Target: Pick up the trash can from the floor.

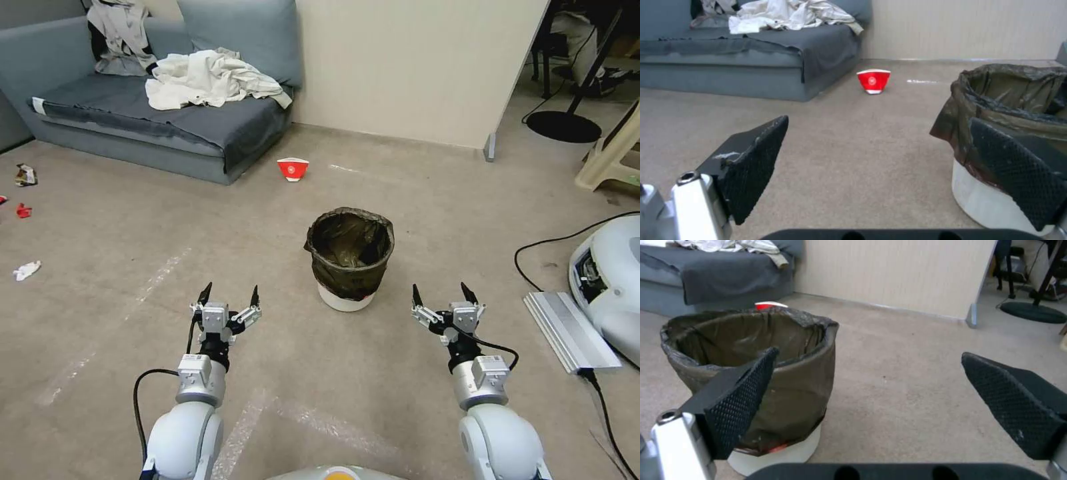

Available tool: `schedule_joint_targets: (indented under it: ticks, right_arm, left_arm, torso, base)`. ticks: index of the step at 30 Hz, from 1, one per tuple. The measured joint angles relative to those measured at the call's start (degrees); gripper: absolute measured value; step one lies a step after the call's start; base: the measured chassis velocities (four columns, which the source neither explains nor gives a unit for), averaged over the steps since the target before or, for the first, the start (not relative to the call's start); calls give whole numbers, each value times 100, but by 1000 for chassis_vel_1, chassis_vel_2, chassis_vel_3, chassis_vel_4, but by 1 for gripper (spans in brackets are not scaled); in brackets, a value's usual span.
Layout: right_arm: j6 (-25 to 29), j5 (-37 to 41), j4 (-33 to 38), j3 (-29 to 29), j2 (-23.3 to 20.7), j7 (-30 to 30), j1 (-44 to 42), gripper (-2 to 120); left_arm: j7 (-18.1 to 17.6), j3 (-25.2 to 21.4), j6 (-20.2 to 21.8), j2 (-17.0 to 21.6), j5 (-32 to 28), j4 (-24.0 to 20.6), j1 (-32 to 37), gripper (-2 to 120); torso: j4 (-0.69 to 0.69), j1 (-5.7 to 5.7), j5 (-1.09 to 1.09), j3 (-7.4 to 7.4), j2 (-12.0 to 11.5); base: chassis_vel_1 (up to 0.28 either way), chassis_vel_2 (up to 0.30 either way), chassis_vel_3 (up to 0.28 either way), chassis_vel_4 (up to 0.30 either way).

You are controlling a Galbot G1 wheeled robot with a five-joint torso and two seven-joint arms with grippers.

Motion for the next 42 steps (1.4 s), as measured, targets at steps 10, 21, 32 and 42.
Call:
schedule_joint_targets:
  ticks: [10, 21, 32, 42]
  right_arm:
    - [0, 0, 0, 0, 0, 0, 0, 100]
    - [0, 0, 0, 0, 0, 0, 0, 100]
    - [-48, -59, 300, -130, 67, 53, -139, 100]
    - [-403, -275, 1571, -679, 353, 329, -702, 100]
  left_arm:
    - [0, 0, 0, 0, 0, 0, 0, 100]
    - [0, 0, 0, 0, 0, 0, 0, 100]
    - [0, 0, 0, 0, 0, 0, 0, 100]
    - [-130, -196, -139, -32, 26, -972, 621, 100]
  torso:
    - [0, 0, 0, 0, 0]
    - [0, 0, 0, 0, 0]
    - [-1, 0, 0, 0, 0]
    - [0, 0, -1, 0, 0]
  base:
    - [0, 0, 0, 0]
    - [0, 0, 0, 0]
    - [0, 0, 0, 0]
    - [0, 0, 0, 0]
